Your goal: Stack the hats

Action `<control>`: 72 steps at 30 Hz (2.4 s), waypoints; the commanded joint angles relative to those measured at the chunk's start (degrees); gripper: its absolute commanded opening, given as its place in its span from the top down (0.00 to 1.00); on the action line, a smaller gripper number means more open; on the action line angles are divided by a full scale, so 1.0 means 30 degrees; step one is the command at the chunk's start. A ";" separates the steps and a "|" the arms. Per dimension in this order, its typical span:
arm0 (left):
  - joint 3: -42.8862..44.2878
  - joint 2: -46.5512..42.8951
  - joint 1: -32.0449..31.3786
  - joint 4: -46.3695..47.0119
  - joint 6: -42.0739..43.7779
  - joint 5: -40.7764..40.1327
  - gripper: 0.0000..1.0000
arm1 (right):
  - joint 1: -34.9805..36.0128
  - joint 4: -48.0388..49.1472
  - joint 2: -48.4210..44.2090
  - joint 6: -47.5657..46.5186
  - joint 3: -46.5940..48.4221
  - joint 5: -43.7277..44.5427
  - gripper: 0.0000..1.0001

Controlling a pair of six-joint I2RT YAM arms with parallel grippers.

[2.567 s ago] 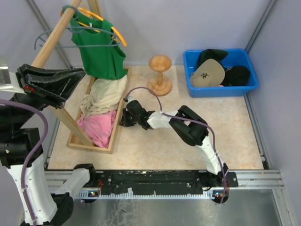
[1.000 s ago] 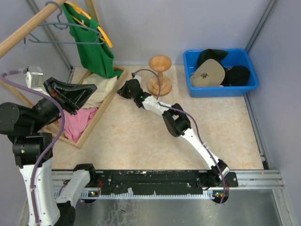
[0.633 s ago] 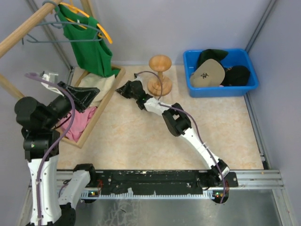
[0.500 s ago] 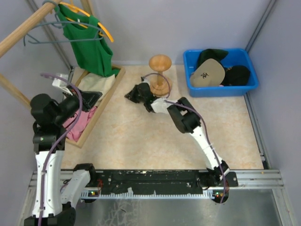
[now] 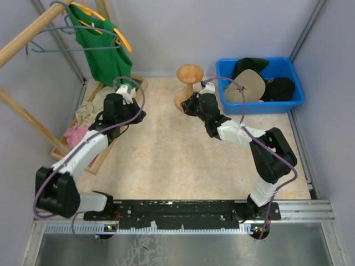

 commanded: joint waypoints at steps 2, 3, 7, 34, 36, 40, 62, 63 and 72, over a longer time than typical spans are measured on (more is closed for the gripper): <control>0.2527 0.4477 -0.0480 0.1636 0.0915 -0.4322 0.82 | 0.0090 -0.0885 -0.3137 -0.1337 -0.1627 0.0823 1.00; 0.3135 0.5379 -0.0509 0.1891 0.1163 -0.4639 0.83 | 0.0105 -0.1069 -0.3804 -0.1385 -0.1972 0.0947 1.00; 0.6059 0.9330 -0.0589 0.1791 0.2099 -0.5909 0.85 | 0.0076 -0.2053 -0.6638 -0.1642 -0.3344 0.1265 1.00; 1.3529 1.8961 0.2041 0.0832 0.4552 -0.9920 1.00 | -0.0115 -0.9458 -1.4419 -0.3353 -0.5373 0.4314 1.00; 1.3681 1.9093 0.2697 0.0697 0.4373 -0.9413 1.00 | -0.0100 -0.9699 -1.4586 -0.3277 -0.5476 0.4422 1.00; 1.4685 1.9815 0.3567 0.0101 0.4648 -0.8552 1.00 | -0.0107 -1.0129 -1.4630 -0.3084 -0.5497 0.4403 1.00; 1.6436 2.0715 0.6251 0.0162 0.5466 -0.7179 1.00 | -0.0113 -1.2691 -1.5450 -0.2471 -0.4624 0.4926 1.00; 1.6437 2.0717 0.6353 0.0191 0.5474 -0.7146 1.00 | -0.0118 -1.2825 -1.5538 -0.2501 -0.4566 0.5005 1.00; 1.5404 1.8575 0.6208 0.1529 0.4427 -0.2153 1.00 | -0.0096 -1.4123 -1.5821 -0.3050 -0.4269 0.5390 1.00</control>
